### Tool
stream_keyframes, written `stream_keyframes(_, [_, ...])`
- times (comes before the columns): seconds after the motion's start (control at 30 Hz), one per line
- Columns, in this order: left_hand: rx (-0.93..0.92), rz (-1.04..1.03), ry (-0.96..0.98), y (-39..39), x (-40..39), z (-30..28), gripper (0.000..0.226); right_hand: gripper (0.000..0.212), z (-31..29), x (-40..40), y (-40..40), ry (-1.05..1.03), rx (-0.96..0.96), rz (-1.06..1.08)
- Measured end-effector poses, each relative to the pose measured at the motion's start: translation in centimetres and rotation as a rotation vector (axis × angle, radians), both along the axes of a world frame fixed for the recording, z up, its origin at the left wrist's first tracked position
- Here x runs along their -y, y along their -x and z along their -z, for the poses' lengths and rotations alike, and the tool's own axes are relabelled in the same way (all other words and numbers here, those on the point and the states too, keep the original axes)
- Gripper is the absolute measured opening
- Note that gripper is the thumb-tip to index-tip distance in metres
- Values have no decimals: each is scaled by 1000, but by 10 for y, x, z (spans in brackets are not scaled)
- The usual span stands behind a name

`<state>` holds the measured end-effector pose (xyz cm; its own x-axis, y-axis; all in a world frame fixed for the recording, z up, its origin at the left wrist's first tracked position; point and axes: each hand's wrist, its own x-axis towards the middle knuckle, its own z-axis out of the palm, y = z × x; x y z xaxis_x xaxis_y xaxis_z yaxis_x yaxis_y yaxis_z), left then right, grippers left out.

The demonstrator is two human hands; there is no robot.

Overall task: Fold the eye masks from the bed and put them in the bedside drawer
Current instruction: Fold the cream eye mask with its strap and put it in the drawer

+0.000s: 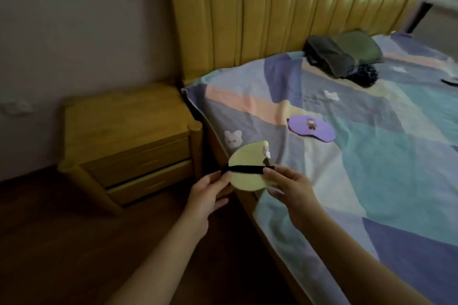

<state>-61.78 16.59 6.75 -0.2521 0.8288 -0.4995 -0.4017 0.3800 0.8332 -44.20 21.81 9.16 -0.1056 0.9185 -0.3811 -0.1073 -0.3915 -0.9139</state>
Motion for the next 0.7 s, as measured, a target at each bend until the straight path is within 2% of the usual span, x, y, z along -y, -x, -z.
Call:
stream_keyframes(0.2, [-5,-240,163,170,48,41,28,24,31,-25,142,141,55,-77])
stream_keyframes(0.37, [36,-330,291,264,59,96,27,22,55,-57,233,176,112,-103])
stream_keyframes(0.57, [149,-334,188,300,-15,188,26,10,114,-104,299,143,119,-130])
stream_keyframes(0.7, [284,-451,138,307,-89,245,39,14,158,-141,320,146,124,-177])
